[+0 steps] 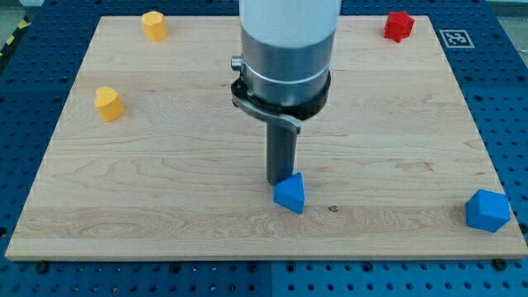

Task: Move your arm to the green circle

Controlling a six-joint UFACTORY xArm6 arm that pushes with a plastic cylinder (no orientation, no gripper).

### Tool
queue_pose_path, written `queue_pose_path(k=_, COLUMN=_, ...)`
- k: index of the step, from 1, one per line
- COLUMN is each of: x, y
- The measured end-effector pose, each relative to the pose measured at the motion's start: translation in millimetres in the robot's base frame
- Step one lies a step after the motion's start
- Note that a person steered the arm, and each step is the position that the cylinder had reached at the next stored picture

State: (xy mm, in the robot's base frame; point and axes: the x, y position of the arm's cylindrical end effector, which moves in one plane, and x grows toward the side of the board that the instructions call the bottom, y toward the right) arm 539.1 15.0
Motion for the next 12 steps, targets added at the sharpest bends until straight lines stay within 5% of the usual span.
queue_pose_path(k=2, x=20.2, y=10.8)
queue_pose_path(k=5, x=-103.4, y=-13.0)
queue_pose_path(k=7, x=-104.5, y=-14.1)
queue_pose_path(k=10, x=-204.9, y=-34.8)
queue_pose_path(k=12, x=-210.2, y=-34.8)
